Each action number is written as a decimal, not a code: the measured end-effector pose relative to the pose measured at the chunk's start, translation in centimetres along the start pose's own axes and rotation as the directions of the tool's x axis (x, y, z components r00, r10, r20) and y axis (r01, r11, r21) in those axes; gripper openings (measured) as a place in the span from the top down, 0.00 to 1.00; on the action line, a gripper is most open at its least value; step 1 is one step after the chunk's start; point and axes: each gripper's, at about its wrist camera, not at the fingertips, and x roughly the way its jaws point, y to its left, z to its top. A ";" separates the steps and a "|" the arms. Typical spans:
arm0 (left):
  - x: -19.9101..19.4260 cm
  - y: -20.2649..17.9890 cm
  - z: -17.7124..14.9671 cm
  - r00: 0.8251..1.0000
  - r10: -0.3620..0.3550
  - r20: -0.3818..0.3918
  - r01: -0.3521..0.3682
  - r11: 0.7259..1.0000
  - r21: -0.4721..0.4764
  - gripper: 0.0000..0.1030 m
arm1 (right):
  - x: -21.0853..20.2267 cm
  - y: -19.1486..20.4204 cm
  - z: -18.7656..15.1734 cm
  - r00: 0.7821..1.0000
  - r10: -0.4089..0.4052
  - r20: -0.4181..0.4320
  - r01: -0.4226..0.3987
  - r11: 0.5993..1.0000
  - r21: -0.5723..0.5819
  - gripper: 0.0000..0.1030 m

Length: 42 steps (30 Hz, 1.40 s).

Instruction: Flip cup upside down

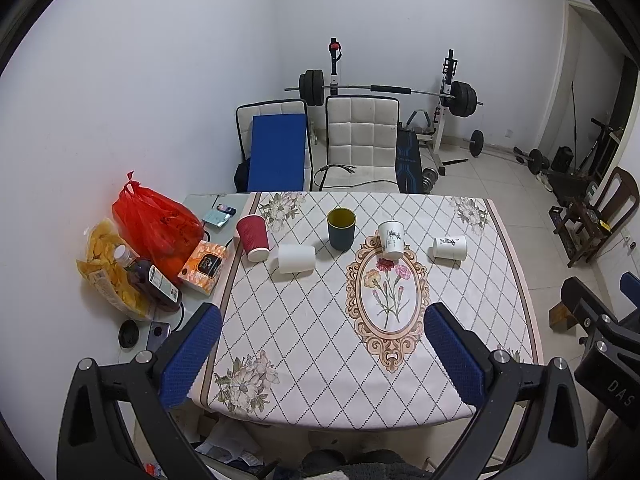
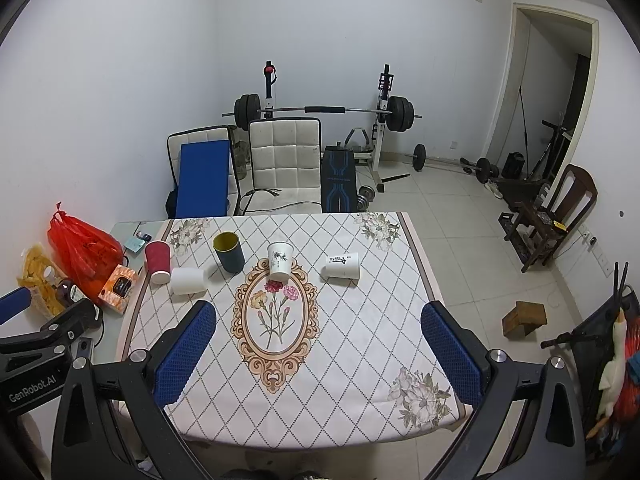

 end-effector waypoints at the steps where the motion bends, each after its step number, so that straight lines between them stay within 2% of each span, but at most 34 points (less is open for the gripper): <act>1: 0.0 0.1 0.0 1.000 -0.002 0.000 0.002 1.000 0.000 0.00 | 0.0 0.1 0.0 1.000 0.001 0.000 -0.001 1.000 0.001 0.00; 26: 0.1 0.0 0.1 1.000 0.001 -0.005 -0.001 1.000 -0.003 0.00 | 0.6 0.9 0.1 1.000 0.021 -0.013 -0.021 1.000 0.006 0.00; 34: 1.9 -1.2 0.3 0.999 0.044 -0.024 -0.045 0.999 -0.017 0.00 | 3.5 -1.0 -0.2 0.997 0.045 -0.059 -0.044 0.999 0.020 0.00; 42: 8.0 -2.7 0.3 0.992 0.083 -0.097 -0.086 0.996 -0.021 0.00 | 10.1 -3.4 -1.4 0.988 0.050 -0.145 -0.049 0.999 0.005 0.00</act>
